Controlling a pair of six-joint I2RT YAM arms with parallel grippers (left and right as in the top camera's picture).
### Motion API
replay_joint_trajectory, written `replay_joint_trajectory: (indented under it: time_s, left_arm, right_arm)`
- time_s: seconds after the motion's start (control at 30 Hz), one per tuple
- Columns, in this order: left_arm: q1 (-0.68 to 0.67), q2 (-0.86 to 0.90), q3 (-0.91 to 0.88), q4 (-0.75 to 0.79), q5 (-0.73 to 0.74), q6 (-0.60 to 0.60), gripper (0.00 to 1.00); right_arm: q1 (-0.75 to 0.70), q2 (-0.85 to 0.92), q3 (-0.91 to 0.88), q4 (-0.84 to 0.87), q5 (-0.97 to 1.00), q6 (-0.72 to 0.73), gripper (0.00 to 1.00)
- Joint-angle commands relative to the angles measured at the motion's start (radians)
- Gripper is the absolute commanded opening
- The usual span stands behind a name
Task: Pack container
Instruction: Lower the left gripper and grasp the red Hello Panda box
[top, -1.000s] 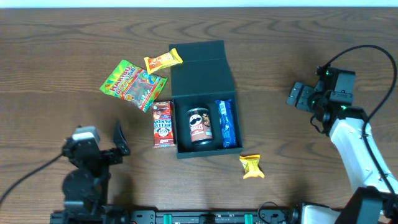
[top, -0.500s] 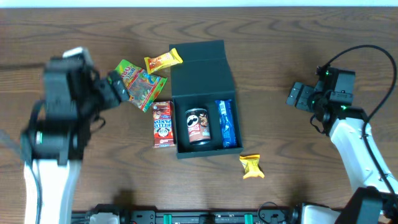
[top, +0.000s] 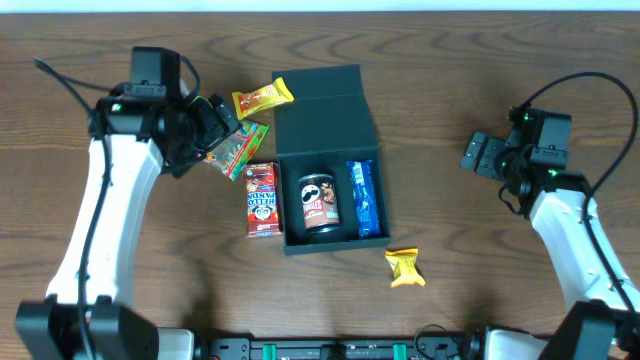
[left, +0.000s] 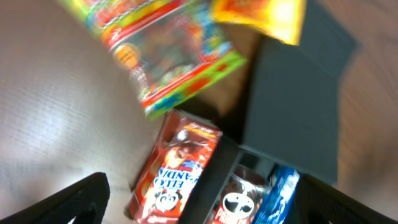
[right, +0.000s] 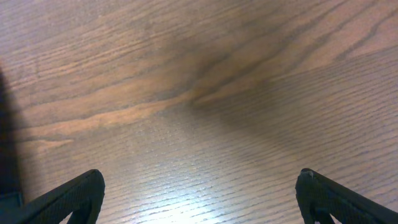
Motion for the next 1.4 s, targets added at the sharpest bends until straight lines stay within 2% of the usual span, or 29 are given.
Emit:
replay_joint_trajectory:
  time_s: [0.0, 0.13, 0.3, 0.43, 0.57, 0.6, 0.73, 0.9, 0.93, 1.0, 1.03, 1.2, 1.23, 1.37]
  left_arm:
    - [0.002, 0.043, 0.013, -0.012, -0.057, -0.267, 0.96]
    - [-0.007, 0.080, 0.016, 0.001, -0.072, -0.341, 0.96]
    - [-0.056, 0.089, 0.025, -0.043, -0.162, -0.313, 0.96]
    - [-0.129, 0.089, 0.027, -0.101, -0.241, -0.124, 0.96]
    - [-0.219, 0.093, 0.026, -0.185, -0.449, 0.022, 0.96]
    - [-0.236, 0.095, 0.026, -0.190, -0.453, 0.090, 0.96]
    - [-0.274, 0.102, 0.024, -0.196, -0.377, 0.358, 0.96]
    - [-0.288, 0.111, -0.014, -0.183, -0.189, 0.595, 0.96]
    - [-0.288, 0.111, -0.032, -0.170, -0.172, 0.613, 0.99]
    - [-0.288, 0.111, -0.076, -0.132, -0.128, 0.637, 0.86]
    - [-0.287, 0.111, -0.101, -0.107, -0.102, 0.642, 0.84]
    - [-0.290, 0.111, -0.234, 0.005, -0.036, 0.640, 0.87]
    - [-0.294, 0.111, -0.249, 0.011, -0.039, 0.636, 0.98]
    - [-0.307, 0.111, -0.304, 0.063, -0.099, 0.570, 0.95]
  right_arm:
    - [-0.006, -0.006, 0.007, 0.000, 0.000, 0.010, 0.99]
    - [-0.006, -0.006, 0.007, 0.000, 0.000, 0.010, 0.99]
    - [-0.006, -0.006, 0.007, 0.000, 0.000, 0.010, 0.99]
    - [-0.006, -0.006, 0.007, 0.000, 0.000, 0.010, 0.99]
    - [-0.006, -0.006, 0.007, 0.000, 0.000, 0.010, 0.99]
    - [-0.006, -0.006, 0.007, 0.000, 0.000, 0.010, 0.99]
    - [-0.006, -0.006, 0.007, 0.000, 0.000, 0.010, 0.99]
    - [-0.006, -0.006, 0.007, 0.000, 0.000, 0.010, 0.99]
    - [-0.006, -0.006, 0.007, 0.000, 0.000, 0.010, 0.99]
    - [-0.006, -0.006, 0.007, 0.000, 0.000, 0.010, 0.99]
    - [-0.006, -0.006, 0.007, 0.000, 0.000, 0.010, 0.99]
    - [-0.006, -0.006, 0.007, 0.000, 0.000, 0.010, 0.99]
    - [-0.006, -0.006, 0.007, -0.001, 0.000, 0.010, 0.99]
    - [-0.006, -0.006, 0.007, 0.000, 0.000, 0.010, 0.99]
